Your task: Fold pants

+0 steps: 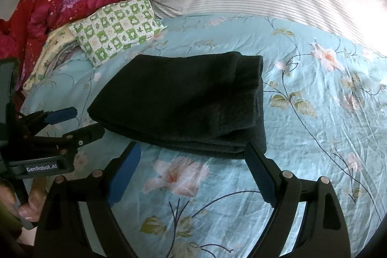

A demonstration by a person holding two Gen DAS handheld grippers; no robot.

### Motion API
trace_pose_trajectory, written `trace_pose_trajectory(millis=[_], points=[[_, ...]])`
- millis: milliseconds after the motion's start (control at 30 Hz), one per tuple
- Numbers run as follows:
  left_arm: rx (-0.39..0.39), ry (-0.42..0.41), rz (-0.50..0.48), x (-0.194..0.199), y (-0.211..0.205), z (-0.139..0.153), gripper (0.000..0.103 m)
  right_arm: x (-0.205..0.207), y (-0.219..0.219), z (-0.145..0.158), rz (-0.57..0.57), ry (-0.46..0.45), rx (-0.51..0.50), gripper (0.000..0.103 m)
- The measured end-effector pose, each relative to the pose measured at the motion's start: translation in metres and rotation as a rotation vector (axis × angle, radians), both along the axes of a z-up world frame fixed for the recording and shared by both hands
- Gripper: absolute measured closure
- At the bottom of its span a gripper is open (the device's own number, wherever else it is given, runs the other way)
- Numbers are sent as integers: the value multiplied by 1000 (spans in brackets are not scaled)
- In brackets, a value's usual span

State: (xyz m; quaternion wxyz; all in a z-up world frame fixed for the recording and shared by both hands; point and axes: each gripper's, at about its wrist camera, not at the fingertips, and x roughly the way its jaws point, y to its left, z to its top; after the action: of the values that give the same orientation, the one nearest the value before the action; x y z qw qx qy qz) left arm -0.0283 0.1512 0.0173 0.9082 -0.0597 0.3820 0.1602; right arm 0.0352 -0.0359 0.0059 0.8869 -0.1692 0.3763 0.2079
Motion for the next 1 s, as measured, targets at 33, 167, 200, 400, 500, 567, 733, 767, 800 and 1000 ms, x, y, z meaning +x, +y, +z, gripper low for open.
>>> trace_pose_trajectory(millis=[33,167,200,400,500,567,733,767,800,1000], points=[[-1,1,0,0,0,0,14,0,0,0,0,1,1,15],[1,2,1,0,0,0,14,0,1,0,2,0,-1,15],[1,3,1,0,0,0,14,0,1,0,1,1,-2,15],[3,0,-2,0,0,0,13,0,2,-1,2,1,-1,15],[3,0,0,-1,-1,1,13,-1,2,0,1,0,-1,15],[4,0,-2,-1,-1,1,13,-1,3,0,2,1,-2,15],[9,-8,-2,-1,-2,6,13,-2,3,3,0,-4,2,15],[10,-9,-2,-1,-2,7,13,-2,3,4,2,-6,3,15],[10,-11,-1,-1,-2,8,13,-2,4,5,3,-8,4,15],[6,-9,5,-1,0,9,13,0,5,7,9,-9,7,15]])
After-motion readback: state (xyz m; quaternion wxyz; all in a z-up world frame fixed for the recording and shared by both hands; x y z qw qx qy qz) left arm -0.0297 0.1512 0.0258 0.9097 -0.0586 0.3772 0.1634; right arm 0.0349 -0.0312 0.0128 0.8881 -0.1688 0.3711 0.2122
